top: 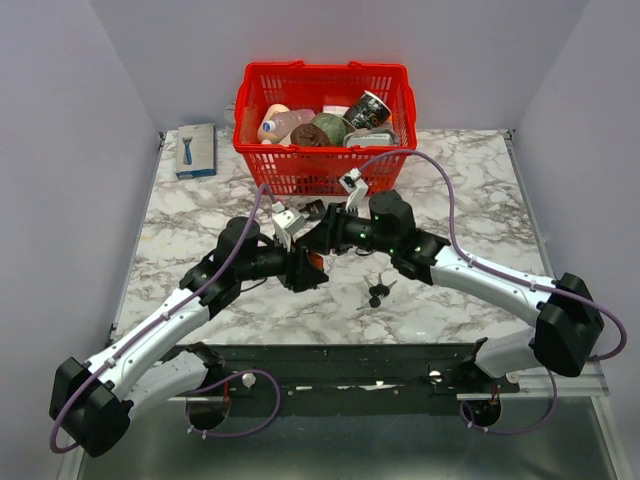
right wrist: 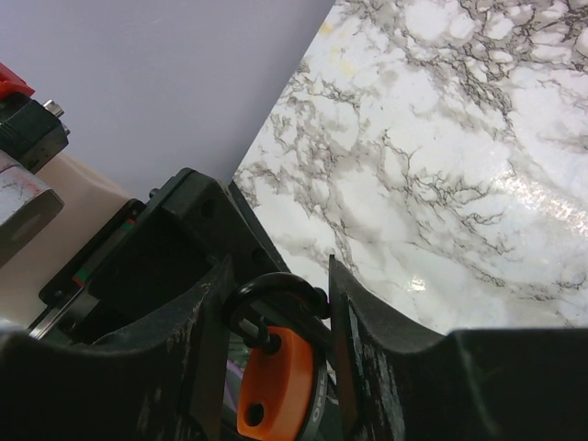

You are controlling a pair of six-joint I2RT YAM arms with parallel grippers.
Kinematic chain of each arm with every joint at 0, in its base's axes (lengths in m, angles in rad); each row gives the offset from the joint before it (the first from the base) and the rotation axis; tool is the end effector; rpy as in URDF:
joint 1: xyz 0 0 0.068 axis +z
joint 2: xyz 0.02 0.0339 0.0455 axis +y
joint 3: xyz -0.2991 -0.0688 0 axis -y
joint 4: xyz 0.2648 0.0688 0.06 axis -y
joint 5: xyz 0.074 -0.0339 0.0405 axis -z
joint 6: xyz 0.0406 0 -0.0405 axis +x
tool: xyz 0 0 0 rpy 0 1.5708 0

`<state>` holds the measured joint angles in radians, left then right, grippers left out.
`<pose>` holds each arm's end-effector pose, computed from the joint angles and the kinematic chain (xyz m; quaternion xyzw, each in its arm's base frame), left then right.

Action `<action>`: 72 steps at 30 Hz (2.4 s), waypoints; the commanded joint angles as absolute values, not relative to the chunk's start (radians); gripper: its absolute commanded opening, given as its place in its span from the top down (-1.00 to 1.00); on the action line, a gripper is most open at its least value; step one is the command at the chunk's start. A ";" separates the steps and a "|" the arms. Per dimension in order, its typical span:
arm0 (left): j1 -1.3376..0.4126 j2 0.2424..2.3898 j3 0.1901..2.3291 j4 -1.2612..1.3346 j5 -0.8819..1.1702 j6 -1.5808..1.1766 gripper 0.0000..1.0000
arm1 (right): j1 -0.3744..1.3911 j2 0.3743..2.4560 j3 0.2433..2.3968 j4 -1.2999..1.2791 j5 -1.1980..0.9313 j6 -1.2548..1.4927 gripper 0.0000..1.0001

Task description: Unlock with the key

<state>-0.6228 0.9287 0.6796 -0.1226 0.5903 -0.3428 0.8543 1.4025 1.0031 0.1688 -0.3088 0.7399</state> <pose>0.1596 -0.1424 0.3068 0.2728 0.7593 -0.4633 0.3667 0.2185 0.2697 0.3349 -0.1396 0.7677 0.5232 0.3426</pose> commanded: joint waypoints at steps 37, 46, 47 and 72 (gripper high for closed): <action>-0.718 1.871 1.172 -0.205 0.203 -0.810 1.00 | 0.448 1.008 0.632 -0.074 -0.130 0.542 -0.87; -0.718 2.042 1.331 -0.316 0.232 -0.788 0.18 | 0.436 0.907 0.615 -0.126 -0.052 0.508 -0.88; -0.716 2.046 1.333 -0.318 0.232 -0.787 -0.04 | 0.437 0.901 0.614 -0.136 -0.046 0.505 -0.89; -0.727 1.683 1.259 -0.379 0.103 -0.484 -0.98 | 0.437 0.824 0.704 -0.238 -0.015 0.397 -0.90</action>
